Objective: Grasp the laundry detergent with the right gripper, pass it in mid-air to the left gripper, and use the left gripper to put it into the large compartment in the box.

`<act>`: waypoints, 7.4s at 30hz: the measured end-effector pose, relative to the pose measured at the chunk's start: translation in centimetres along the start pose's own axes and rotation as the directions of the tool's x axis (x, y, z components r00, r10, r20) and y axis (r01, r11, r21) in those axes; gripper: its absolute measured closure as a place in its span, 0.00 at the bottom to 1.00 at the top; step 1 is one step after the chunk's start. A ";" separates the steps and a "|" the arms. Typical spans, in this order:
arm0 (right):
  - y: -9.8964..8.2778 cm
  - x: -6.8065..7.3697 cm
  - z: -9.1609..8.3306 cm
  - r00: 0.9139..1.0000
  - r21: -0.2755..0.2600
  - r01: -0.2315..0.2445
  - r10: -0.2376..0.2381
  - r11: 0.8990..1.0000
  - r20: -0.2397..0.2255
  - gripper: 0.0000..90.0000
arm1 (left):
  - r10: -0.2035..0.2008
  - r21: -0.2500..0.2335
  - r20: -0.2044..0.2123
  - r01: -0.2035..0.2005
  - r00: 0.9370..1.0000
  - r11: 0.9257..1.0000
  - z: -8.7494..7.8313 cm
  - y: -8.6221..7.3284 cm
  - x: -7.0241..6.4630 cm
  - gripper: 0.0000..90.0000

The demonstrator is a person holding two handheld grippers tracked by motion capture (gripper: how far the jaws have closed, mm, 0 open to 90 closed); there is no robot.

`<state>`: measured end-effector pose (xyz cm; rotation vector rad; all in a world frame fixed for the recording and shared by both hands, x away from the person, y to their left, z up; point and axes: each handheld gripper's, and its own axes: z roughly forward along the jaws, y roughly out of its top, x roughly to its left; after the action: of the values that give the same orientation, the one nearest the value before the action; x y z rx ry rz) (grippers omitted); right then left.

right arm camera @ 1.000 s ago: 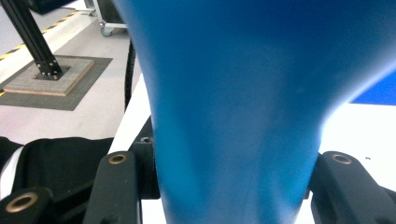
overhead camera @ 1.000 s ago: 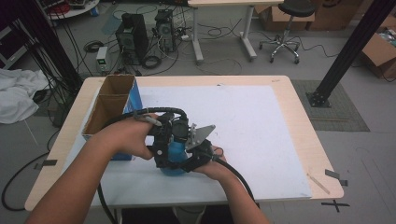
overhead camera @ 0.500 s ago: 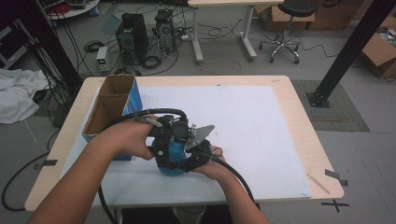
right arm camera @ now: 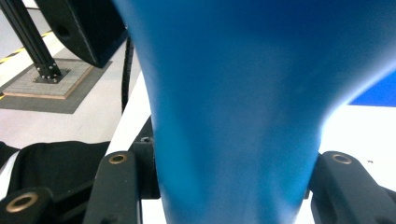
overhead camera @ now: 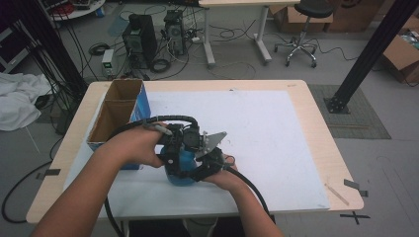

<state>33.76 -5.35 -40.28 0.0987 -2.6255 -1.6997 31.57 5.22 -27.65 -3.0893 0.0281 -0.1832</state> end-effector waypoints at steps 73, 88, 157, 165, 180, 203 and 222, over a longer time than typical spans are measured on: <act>0.2 -0.4 -7.6 0.998 0.260 -0.032 0.015 0.965 0.068 0.09 | -0.124 0.057 0.039 0.121 0.992 0.991 -4.5 -0.3 2.9 0.43; 1.2 -1.3 -10.4 0.999 0.539 -0.042 0.021 0.841 0.044 0.00 | -0.350 0.074 0.038 0.347 0.936 0.935 -9.7 -3.1 5.3 0.42; 2.1 -2.6 -12.6 0.999 0.810 0.022 0.011 0.586 -0.036 0.00 | -0.996 0.176 -0.041 0.982 0.082 0.074 -9.8 -18.6 12.5 0.42; 2.0 -2.6 -12.7 0.999 0.809 0.019 0.011 0.588 -0.032 0.00 | -0.995 0.192 -0.039 0.978 0.089 0.079 -6.8 -18.7 12.6 0.42; 1.6 -2.6 -12.5 0.999 0.803 0.020 0.008 0.595 -0.031 0.00 | -0.995 0.217 -0.021 0.972 0.093 0.087 -0.1 -19.3 12.7 0.42; 0.6 -3.2 -12.1 0.999 0.802 0.006 0.023 0.597 -0.025 0.00 | -0.992 0.200 -0.014 0.973 0.123 0.118 3.7 -18.9 12.8 0.42; 0.3 -3.3 -12.3 1.000 0.794 -0.007 0.021 0.608 -0.007 0.00 | -0.992 0.182 -0.032 0.977 0.121 0.113 3.0 -18.8 12.8 0.38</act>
<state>37.61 -16.19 -34.89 0.0902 -3.1140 -0.3612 44.93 23.89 -28.22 -2.2740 -1.9978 -0.0352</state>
